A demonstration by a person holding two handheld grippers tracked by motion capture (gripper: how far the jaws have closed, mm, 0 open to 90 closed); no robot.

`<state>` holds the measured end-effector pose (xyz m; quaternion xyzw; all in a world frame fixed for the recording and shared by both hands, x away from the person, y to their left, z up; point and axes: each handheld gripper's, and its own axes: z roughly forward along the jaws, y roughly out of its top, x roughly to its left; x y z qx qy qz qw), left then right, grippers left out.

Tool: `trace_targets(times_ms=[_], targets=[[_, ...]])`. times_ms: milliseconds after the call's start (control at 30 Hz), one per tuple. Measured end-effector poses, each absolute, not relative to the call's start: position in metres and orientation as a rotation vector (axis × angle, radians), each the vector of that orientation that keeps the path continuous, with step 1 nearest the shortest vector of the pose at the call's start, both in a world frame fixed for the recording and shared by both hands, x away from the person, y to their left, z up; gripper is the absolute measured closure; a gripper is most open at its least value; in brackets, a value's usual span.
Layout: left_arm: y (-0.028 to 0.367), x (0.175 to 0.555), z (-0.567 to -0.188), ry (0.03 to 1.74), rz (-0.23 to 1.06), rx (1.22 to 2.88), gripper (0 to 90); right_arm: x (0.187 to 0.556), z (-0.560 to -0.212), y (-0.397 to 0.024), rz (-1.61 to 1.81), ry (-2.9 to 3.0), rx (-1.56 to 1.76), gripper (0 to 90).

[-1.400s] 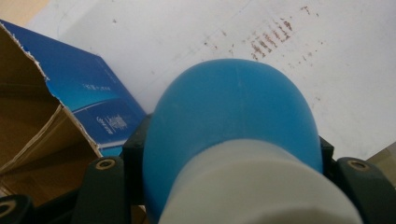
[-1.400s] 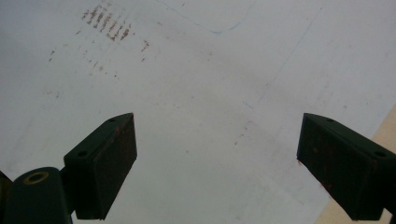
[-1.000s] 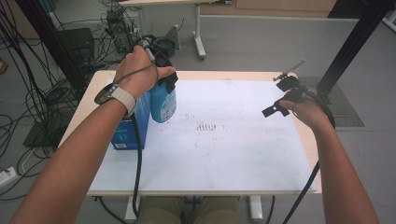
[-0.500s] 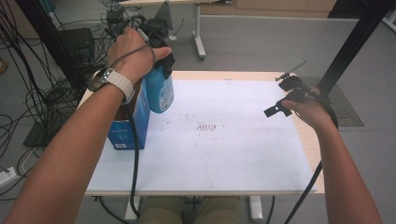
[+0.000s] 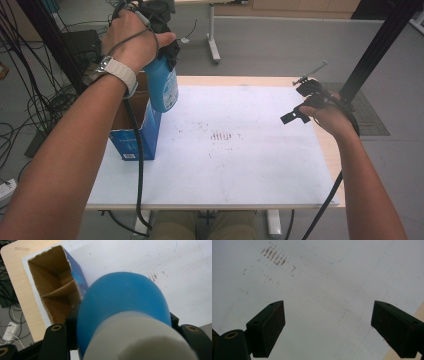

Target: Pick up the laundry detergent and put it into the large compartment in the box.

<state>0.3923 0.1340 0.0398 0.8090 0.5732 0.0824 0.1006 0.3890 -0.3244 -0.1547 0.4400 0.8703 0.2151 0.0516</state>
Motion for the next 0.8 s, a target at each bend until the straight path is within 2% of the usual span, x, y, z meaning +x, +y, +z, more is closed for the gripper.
trace_targets(times_ms=[800], targets=[[0.167, 0.392, 0.057, 1.829, 0.227, 2.298, 39.5, 0.387, -0.155, -0.328, 0.661, 2.641, 1.349, 12.1]])
